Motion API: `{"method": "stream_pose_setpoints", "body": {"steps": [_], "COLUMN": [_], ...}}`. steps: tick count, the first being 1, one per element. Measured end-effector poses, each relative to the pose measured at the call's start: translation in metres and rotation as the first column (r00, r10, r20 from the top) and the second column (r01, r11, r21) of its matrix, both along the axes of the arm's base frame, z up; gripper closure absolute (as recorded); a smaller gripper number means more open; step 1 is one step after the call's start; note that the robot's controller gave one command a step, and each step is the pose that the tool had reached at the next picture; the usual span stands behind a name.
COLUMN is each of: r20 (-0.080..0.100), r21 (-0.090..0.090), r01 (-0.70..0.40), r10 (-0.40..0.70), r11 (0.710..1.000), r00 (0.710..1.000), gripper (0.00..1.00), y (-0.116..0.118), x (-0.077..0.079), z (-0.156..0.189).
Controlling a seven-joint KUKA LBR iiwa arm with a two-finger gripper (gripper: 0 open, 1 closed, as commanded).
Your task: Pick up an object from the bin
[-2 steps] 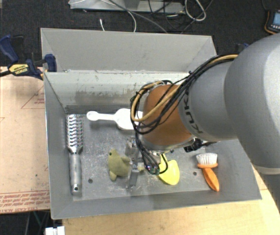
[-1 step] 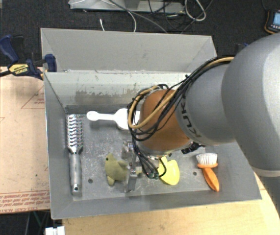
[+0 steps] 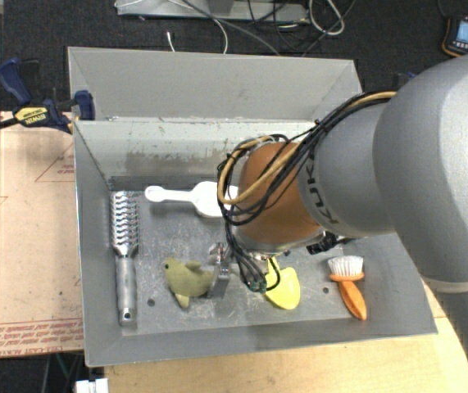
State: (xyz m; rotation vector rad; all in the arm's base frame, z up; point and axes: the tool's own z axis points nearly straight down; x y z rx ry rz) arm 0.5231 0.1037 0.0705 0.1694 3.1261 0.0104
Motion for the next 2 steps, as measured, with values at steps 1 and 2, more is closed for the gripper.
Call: {"method": "stream_pose_setpoints", "body": {"steps": [1,2], "r20": [0.0,-0.002], "r21": [0.0,0.0], "r01": [0.0,0.001], "r10": [0.0,-0.001], "r11": [1.0,1.0], "r00": [1.0,1.0], "gripper": [1.0,1.0], "y": [0.0,0.0], "x": [0.0,-0.0008], "z": [0.0,0.0061]}}
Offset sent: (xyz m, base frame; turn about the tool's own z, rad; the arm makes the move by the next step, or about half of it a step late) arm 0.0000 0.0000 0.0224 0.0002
